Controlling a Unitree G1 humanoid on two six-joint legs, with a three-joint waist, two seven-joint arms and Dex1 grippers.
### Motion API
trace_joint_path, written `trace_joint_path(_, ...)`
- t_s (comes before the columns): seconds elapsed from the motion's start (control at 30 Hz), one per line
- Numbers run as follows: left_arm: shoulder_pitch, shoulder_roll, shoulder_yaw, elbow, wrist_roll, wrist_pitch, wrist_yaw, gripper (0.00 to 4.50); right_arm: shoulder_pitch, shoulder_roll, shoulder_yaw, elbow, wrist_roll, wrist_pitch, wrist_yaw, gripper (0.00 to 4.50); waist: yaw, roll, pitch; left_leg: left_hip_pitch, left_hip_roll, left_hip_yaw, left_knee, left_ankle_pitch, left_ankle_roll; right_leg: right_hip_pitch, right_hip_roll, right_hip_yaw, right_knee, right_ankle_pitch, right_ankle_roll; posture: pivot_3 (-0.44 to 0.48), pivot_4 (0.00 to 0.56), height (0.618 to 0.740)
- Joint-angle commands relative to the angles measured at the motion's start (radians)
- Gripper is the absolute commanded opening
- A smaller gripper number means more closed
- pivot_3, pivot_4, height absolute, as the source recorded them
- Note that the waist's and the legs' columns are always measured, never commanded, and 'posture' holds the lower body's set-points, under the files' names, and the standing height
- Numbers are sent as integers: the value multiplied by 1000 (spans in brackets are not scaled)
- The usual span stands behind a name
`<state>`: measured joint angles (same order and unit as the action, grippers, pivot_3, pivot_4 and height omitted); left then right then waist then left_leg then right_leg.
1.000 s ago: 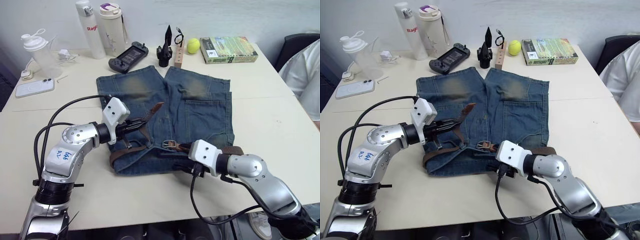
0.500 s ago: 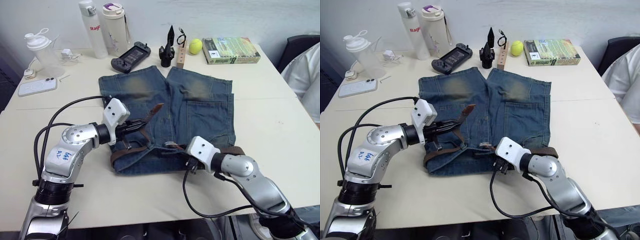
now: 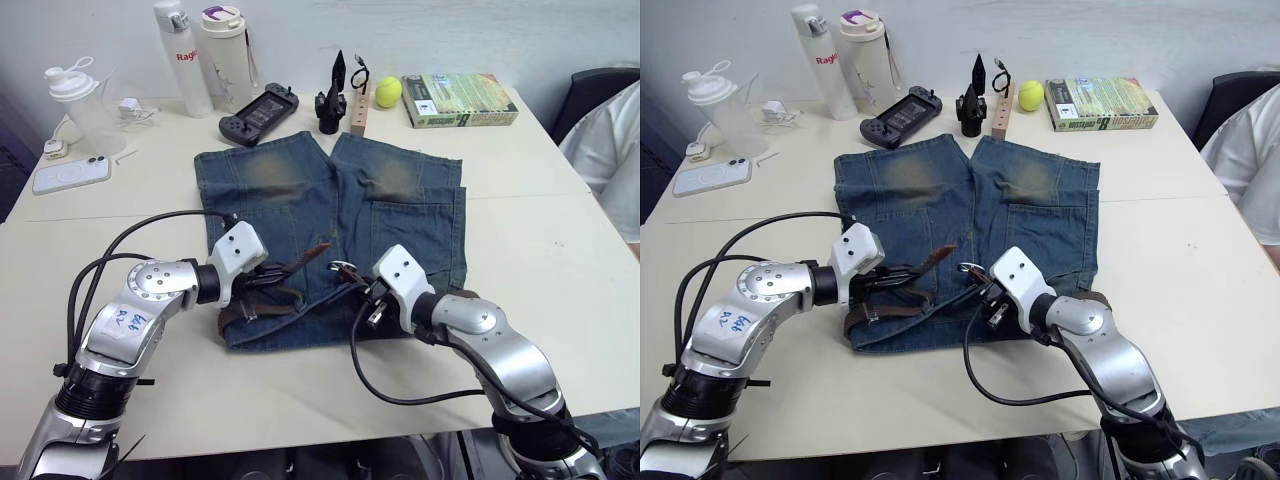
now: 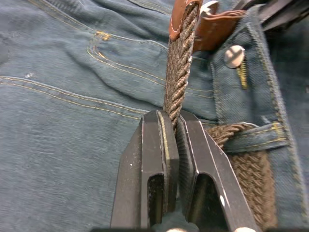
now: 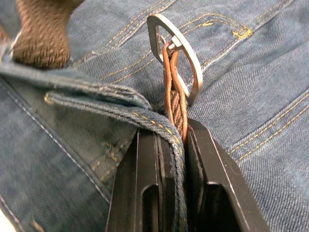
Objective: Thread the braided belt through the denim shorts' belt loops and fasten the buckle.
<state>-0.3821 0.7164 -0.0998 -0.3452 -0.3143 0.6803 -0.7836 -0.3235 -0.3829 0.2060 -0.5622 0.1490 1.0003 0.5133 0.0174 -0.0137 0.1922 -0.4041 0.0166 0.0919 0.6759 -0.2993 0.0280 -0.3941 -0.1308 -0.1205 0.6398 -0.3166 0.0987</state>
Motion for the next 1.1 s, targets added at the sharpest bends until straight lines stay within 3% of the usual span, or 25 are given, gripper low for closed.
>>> trace_joint_path(0.03, 36, 43, -6, -79, -31, 15, -62, 0, -22, 32, -39, -59, 26, 39, -45, 66, -4, 0, 0, 0, 0, 0, -1, 0, 0, 0, 0, 1, 0, 0, 0, 0, 150, 720)
trace_joint_path(0.17, 48, 59, -41, -84, -13, 41, -71, 0, -34, 40, -35, -69, 37, 53, -65, 66, -4, 0, 0, 0, 0, 0, -1, 0, 0, 0, 0, 1, 0, 0, 0, 0, 150, 720)
trace_joint_path(0.67, -33, -85, -73, -110, 1, 328, 149, 0, -55, 10, 53, -126, -4, 31, -139, 66, 4, 0, 0, 0, -1, 0, -1, 0, 0, -1, 0, 4, 1, 0, 0, 0, 150, 720)
trace_joint_path(1.1, -83, -189, -92, -112, 10, 423, 268, 0, -61, -1, 95, -132, -8, 27, -160, 66, 6, 0, 0, 0, -1, 0, 0, 0, 0, 0, -1, 7, 1, 0, 0, 0, 150, 720)
